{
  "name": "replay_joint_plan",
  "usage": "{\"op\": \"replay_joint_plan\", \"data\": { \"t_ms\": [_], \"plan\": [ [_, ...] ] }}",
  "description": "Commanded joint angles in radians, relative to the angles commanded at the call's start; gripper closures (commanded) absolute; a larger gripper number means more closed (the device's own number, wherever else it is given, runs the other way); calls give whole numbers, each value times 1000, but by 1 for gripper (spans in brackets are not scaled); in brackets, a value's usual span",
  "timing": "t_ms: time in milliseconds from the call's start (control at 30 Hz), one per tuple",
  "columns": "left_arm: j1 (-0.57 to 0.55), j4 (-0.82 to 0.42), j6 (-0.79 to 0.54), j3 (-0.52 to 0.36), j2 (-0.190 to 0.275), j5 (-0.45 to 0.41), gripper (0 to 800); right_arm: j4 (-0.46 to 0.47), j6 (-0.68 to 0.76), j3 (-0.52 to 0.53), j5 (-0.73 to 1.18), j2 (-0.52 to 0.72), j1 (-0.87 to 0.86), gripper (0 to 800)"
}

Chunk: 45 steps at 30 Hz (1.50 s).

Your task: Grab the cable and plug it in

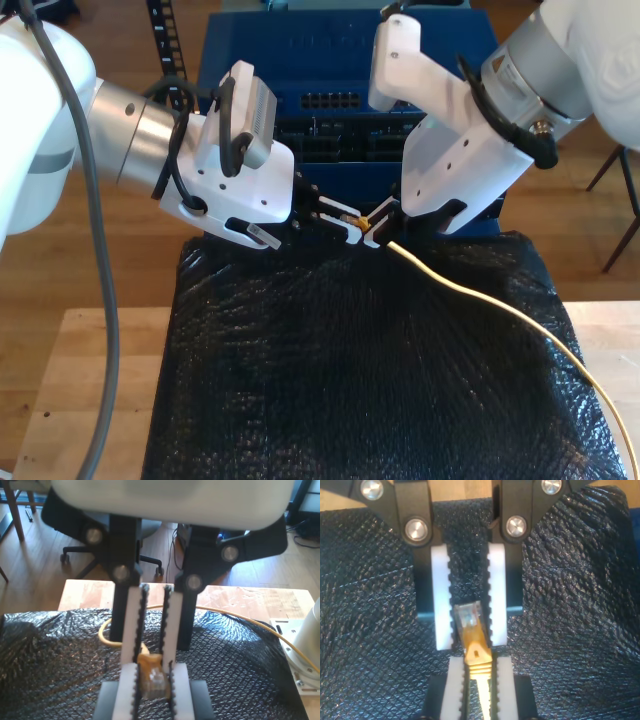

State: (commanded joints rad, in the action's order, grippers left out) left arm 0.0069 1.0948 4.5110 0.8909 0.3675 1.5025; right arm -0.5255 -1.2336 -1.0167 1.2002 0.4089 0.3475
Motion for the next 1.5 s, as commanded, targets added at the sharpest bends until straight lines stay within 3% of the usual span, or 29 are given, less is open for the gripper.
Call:
{"op": "replay_joint_plan", "data": {
  "t_ms": [433, 867, 933, 1033, 1100, 1367, 1500],
  "plan": [
    [0, 0, -2, -11, 0, 9, 694, 0, 0, -2, 0, 0, 0, 792],
    [0, 2, -2, -17, 0, 0, 798, 0, 0, -2, 0, 3, 0, 781],
    [0, 2, 0, -15, 0, 0, 798, 0, 0, -2, 0, 11, 0, 719],
    [0, 2, 0, -14, 0, -3, 798, 0, 0, 2, 0, 12, -2, 499],
    [0, 2, 0, -11, 0, -3, 798, 0, -2, 0, 0, 14, -3, 482],
    [2, 2, 5, -6, 0, -3, 798, 2, -2, -11, 0, 31, -8, 284],
    [2, 2, 6, -5, 0, -6, 798, 3, -2, -12, 0, 46, -9, 259]
  ]
}}
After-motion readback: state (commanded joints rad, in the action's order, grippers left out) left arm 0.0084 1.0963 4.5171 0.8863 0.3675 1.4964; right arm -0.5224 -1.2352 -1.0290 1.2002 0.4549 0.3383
